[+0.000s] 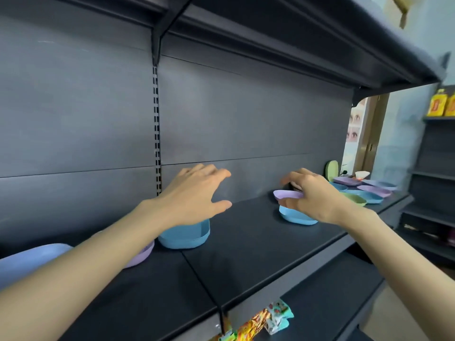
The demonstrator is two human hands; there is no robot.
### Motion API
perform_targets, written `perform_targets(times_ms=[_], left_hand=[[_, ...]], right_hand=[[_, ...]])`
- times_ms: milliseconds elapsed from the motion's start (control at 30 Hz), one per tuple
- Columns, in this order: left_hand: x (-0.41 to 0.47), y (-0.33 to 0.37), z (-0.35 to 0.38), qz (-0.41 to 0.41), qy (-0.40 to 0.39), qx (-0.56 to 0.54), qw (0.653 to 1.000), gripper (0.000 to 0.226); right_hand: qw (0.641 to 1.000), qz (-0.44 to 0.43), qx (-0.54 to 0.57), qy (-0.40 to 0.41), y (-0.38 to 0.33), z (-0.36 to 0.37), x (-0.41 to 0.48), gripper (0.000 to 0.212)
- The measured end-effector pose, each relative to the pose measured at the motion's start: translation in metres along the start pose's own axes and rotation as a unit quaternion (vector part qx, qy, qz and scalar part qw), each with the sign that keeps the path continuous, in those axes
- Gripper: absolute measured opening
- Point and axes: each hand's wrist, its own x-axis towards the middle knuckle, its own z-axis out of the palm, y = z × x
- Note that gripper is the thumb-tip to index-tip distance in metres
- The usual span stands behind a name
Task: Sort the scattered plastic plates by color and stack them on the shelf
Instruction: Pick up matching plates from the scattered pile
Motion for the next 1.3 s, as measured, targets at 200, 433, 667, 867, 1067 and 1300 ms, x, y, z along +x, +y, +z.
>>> perform_targets(times_ms=[200, 433, 667, 867, 1067, 1300], left_hand=[[0.078, 0.008, 0.055, -0.01, -0.003, -0.024, 1.0, 0.058], [0.19, 0.04, 0.12, 0.003, -0.031, -0.066, 0.997, 0.056], [0.273, 0.112, 0.184, -0.001, -0.04, -0.067, 0.997, 0.055], [0.315, 0.164, 0.232, -0.061, -0.065, -0.059, 0.994, 0.053], [0.349, 0.174, 0.253, -0.112, -0.087, -0.067, 0.988, 0.054], [0.38, 0.171, 0.292, -0.145, -0.095, -0.074, 0.982, 0.053]], right_hand=[[1.0, 0.008, -0.004, -0.02, 0.078, 0.021, 0.05, 0.045], [0.999, 0.045, -0.019, -0.023, 0.186, 0.027, 0.103, 0.041], [0.998, 0.048, -0.028, -0.024, 0.31, 0.024, 0.125, 0.046], [0.998, 0.023, -0.01, -0.059, 0.402, 0.027, 0.146, 0.047], [0.996, 0.001, 0.041, -0.082, 0.451, 0.044, 0.184, 0.045], [0.992, -0.025, 0.068, -0.104, 0.491, 0.078, 0.228, 0.043]])
